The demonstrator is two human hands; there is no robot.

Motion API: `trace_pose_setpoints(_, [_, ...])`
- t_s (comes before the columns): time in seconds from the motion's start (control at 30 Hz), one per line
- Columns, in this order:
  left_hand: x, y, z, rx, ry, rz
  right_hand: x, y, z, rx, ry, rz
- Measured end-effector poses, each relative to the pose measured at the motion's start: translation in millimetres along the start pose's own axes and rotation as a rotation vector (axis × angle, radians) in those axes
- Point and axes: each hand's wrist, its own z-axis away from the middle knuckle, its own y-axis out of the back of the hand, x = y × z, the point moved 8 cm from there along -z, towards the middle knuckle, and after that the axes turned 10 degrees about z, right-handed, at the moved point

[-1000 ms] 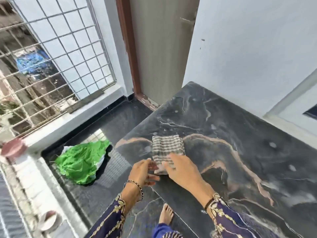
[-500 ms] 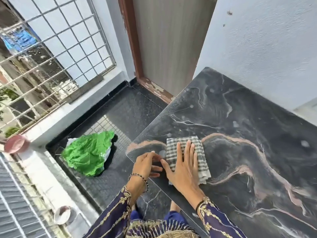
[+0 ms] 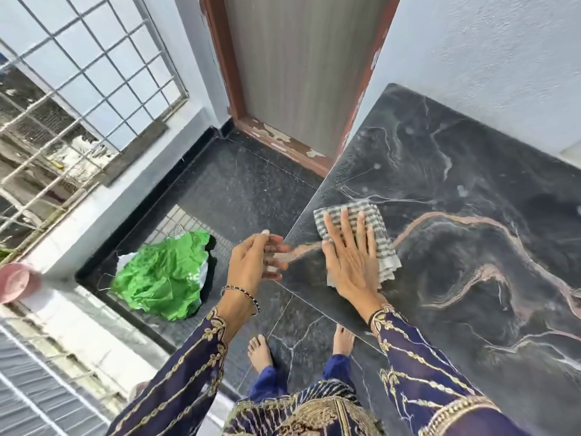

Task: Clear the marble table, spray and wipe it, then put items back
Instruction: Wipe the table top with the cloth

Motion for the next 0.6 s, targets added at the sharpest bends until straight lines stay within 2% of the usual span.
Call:
trace_pose_setpoints(0.2, [18, 36, -4, 0.047, -0.071, 0.045, -91, -5, 29, 0.079, 0.337, 0.008])
trace_pose_setpoints(0.33, [19, 43, -9, 0.036, -0.06, 0.007, -78, -17, 71, 0.076, 0.491, 0.049])
trace_pose_setpoints(0.5, [17, 34, -17, 0.005, -0.009, -0.029, -9, -18, 92, 0.027, 0.398, 0.098])
trace_pose_setpoints(0.6, [12, 26, -18, -0.026, 0.002, -0.064, 2, -12, 73, 0.001, 0.297, 0.102])
